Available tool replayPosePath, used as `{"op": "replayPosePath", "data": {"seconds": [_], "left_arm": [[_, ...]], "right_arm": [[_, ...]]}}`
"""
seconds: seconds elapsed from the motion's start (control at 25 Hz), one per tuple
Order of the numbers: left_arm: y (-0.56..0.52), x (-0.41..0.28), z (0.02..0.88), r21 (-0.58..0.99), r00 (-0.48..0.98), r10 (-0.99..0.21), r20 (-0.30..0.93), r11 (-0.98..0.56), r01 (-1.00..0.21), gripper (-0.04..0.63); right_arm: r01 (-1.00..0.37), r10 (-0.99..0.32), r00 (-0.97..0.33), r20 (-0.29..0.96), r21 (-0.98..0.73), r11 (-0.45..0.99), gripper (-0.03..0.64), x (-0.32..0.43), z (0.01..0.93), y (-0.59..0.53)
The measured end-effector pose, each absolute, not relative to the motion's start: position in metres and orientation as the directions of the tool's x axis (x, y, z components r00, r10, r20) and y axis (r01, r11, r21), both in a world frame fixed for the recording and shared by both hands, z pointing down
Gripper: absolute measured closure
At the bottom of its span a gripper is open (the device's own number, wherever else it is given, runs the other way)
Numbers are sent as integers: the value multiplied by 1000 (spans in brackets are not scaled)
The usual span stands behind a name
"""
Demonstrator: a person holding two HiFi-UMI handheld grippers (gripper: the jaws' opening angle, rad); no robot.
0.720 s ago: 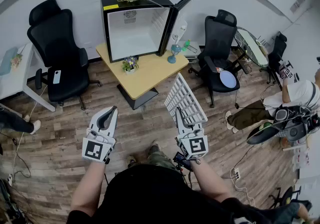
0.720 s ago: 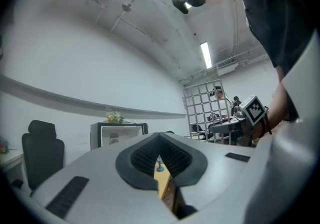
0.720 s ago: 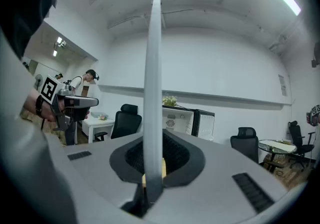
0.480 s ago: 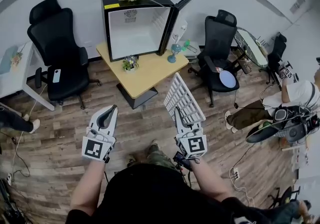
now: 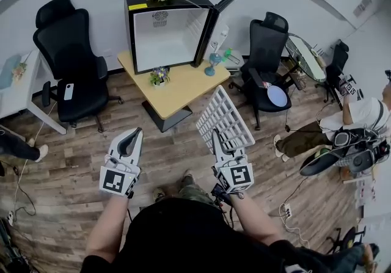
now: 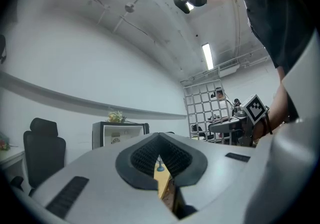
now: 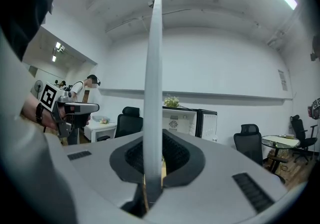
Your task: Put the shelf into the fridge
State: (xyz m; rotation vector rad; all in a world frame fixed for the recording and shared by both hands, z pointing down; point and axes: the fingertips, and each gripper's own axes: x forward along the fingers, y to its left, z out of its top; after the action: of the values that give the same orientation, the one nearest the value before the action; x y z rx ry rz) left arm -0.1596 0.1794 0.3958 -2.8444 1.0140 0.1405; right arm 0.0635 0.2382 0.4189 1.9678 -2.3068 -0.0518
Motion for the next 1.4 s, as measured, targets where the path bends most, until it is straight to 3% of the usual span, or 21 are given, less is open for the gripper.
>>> {"op": "replayPosePath", "data": {"seconds": [0.64, 1.4], "left_arm": [[170, -186, 402, -56, 772, -621, -136, -773, -632, 577], [115, -164, 407, -67, 754, -651, -93, -751, -657, 577]], "right_arm": [[-978, -988, -144, 63, 140, 152, 574, 37, 420, 239], [-978, -984, -167, 69, 118, 174, 574, 60, 421, 177]]}}
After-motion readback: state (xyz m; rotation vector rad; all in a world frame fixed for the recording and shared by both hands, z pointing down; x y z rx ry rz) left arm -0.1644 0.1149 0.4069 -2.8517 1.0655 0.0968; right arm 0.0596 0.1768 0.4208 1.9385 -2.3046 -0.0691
